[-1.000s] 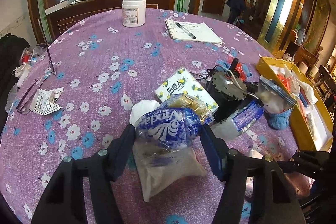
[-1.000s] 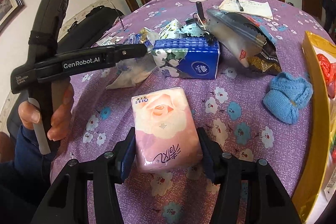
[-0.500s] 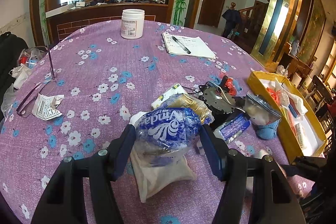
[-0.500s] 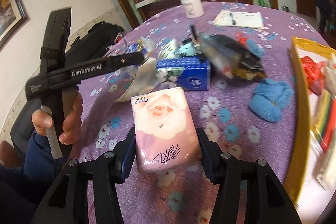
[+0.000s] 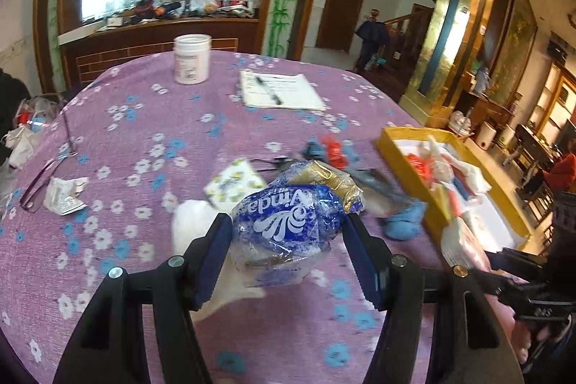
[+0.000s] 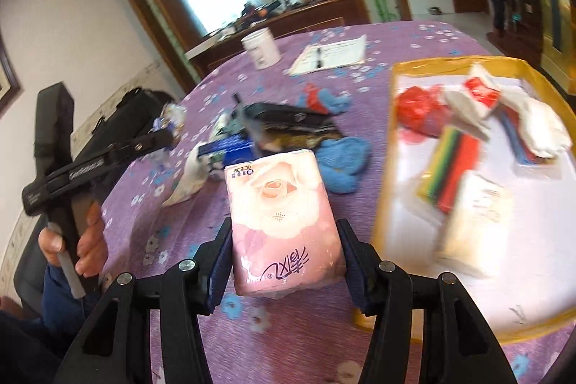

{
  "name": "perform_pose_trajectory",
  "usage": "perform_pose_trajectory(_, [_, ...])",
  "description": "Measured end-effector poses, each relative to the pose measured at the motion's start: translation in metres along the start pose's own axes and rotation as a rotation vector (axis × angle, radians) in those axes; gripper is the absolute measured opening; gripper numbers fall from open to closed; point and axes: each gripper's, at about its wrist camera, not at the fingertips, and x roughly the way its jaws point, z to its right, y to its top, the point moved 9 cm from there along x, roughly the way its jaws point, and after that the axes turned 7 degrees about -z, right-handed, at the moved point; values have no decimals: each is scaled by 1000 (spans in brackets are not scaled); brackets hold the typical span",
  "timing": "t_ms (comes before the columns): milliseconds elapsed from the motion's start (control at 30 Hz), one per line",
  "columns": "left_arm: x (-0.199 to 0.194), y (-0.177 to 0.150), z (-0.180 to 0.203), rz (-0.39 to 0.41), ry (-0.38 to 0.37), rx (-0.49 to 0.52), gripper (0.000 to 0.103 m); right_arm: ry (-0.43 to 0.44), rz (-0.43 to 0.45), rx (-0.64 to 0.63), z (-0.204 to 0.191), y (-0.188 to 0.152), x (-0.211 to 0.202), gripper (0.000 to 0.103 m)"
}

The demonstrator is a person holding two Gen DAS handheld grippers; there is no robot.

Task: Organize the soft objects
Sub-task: 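Lift the Vinda bag and pink tissue pack and carry them to the box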

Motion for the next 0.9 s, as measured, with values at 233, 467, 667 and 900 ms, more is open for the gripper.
perform_pose_trajectory(233, [4,3,59,-13,-49,85,63,-16,64,65,33,4,-28,59])
perform_pose_trajectory(467, [21,-2,132,-50,-105,197,63,-56,119,129,69,1,-55,59])
perform_pose_trajectory(667, [42,-11,196,-89,-145,290,63,-113,169,210,105,-1,-77,59])
perform_pose_trajectory(900, [74,-18,250,-128,-172,322,63,-202,201,345,155,-4,-92,58])
